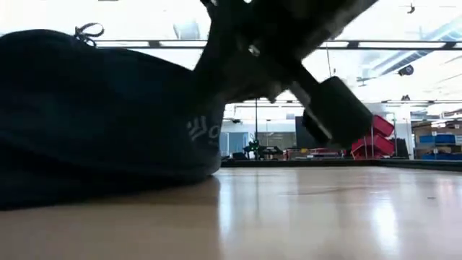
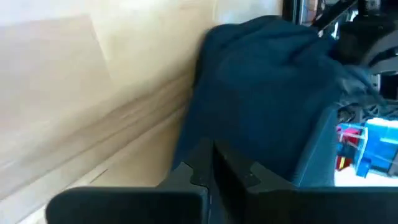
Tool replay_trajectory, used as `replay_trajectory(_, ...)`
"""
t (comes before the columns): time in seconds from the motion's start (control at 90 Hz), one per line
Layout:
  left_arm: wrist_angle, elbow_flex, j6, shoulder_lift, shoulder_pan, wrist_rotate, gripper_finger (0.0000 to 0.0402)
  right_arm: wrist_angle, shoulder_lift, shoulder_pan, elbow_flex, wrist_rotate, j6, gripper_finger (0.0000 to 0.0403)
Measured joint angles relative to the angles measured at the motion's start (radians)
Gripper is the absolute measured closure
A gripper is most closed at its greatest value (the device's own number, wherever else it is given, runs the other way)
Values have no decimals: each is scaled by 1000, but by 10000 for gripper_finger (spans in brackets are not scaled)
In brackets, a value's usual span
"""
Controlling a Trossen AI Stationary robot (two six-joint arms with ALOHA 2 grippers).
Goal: Unpack backpack
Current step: Close the blue backpack
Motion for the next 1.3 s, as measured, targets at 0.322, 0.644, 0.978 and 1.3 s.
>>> replay_trajectory(0.322,51,194,334,-30,29,-58,377,63,-43,-43,62,-157,164,384)
replay_trajectory(0.644,134,297,543,-22,38,-64,312,65,-52,-60,88,-134,462,220)
replay_trajectory(0.978,273,291,636,18,95,-113,277,50,-17,-38,87,-229,524,162)
replay_trajectory(1.3,681,291,1040,83,170,-90,276,140,56,-23,84,-169,249,191)
